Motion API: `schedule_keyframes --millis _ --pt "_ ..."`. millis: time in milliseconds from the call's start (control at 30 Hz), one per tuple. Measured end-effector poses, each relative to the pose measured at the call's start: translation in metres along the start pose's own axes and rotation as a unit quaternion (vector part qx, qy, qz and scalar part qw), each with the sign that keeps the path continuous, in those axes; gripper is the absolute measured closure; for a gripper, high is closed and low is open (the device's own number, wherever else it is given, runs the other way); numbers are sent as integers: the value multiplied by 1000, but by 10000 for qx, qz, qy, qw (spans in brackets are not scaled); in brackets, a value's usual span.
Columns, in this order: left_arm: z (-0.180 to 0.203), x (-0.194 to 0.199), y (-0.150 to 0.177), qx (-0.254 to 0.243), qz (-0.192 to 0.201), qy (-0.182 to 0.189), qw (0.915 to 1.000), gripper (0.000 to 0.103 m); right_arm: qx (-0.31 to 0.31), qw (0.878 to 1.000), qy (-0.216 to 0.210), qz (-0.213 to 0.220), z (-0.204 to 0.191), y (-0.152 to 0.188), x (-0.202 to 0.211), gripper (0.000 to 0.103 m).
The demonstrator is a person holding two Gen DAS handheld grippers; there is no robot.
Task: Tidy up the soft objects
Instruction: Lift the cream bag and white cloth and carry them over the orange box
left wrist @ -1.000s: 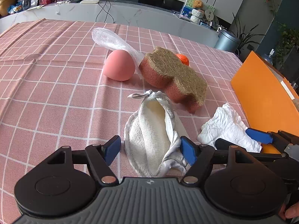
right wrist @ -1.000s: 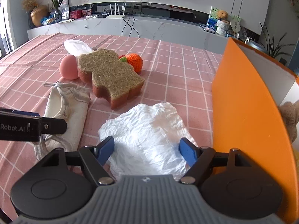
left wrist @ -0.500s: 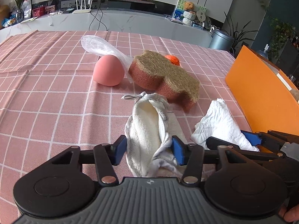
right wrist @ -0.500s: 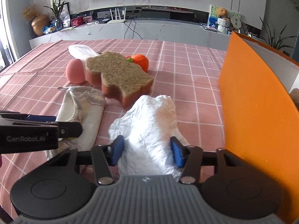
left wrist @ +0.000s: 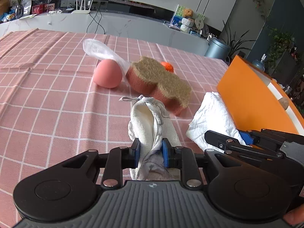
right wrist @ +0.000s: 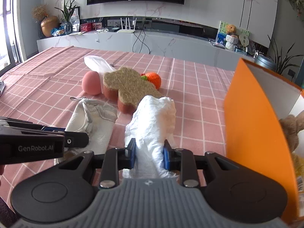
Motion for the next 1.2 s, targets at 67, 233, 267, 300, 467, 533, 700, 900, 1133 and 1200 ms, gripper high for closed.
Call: schedule_keyframes --millis 67,233,267,300,467,533,700,900,1133,1200 --pt "0 9 -4 1 116 17 9999 77 7 9999 27 104 1 -3 10 77" --pt "2 28 -12 42 339 69 9994 77 -11 9993 55 372 2 -13 36 76" --pt "3 32 -13 50 386 81 9992 77 -4 9990 55 437 2 -16 42 76" --pt "4 37 -15 47 441 87 9990 77 4 9988 51 493 2 -18 48 76" --pt "11 59 -25 36 701 181 9974 80 -6 9971 -8 758 1 -29 76 76" --pt "16 67 -30 5 810 222 9965 80 7 9964 -17 850 2 -33 87 76" --pt "29 82 -40 -58 1025 366 9940 80 39 9943 45 1062 10 -39 114 76" --pt "51 96 -57 -204 1309 609 9893 80 103 9922 164 1230 28 -47 144 76" --pt "95 105 -76 -515 1549 998 9815 80 156 9902 475 1301 63 -54 174 76" --pt "109 104 -80 -605 1560 1128 9794 80 157 9898 570 1297 76 -57 181 76"
Point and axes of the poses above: each gripper's, at about its wrist camera, not at the fingertips, and x roughly against the way its jaws point, z to its right, y to its underside, the point moved 6 cm from there along -x, roughly the way its jaws point, and after that the axes turned 11 degrees about -y, right-handed, at the moved point
